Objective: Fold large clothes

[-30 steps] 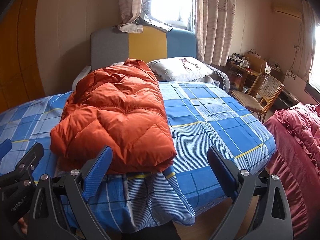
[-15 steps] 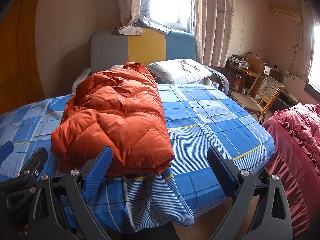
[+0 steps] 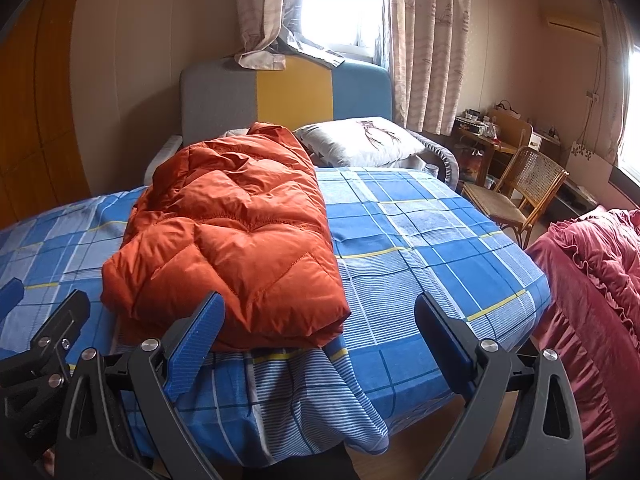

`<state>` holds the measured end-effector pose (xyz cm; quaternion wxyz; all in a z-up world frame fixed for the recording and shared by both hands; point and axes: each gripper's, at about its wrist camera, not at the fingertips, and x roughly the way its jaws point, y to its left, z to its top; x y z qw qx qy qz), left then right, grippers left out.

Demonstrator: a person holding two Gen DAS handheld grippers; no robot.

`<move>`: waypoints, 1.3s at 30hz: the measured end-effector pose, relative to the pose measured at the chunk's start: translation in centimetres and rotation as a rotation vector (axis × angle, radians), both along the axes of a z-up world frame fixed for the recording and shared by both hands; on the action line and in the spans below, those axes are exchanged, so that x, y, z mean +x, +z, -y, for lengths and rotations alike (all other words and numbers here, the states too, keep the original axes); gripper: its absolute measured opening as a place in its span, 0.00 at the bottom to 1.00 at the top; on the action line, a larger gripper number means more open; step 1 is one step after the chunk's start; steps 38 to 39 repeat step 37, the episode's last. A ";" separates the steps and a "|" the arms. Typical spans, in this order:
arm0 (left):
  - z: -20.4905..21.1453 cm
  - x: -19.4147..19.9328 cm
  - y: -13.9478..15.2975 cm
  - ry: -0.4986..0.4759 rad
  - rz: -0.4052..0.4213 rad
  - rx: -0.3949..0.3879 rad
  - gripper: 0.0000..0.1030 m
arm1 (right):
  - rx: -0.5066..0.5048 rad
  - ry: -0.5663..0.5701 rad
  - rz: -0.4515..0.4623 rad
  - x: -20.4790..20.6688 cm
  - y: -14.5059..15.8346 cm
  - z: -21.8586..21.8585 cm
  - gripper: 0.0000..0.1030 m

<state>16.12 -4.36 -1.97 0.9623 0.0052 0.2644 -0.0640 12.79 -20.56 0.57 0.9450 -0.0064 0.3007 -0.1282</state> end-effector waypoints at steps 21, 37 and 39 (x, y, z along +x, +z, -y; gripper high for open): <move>-0.4 0.0 0.0 0.007 0.000 -0.020 0.98 | -0.002 0.008 -0.010 0.0 -0.3 -0.4 0.92; -1.3 0.5 -0.8 0.047 -0.032 -0.045 0.98 | 0.001 0.015 -0.018 0.3 -0.7 -0.8 0.92; -1.3 0.5 -0.8 0.047 -0.032 -0.045 0.98 | 0.001 0.015 -0.018 0.3 -0.7 -0.8 0.92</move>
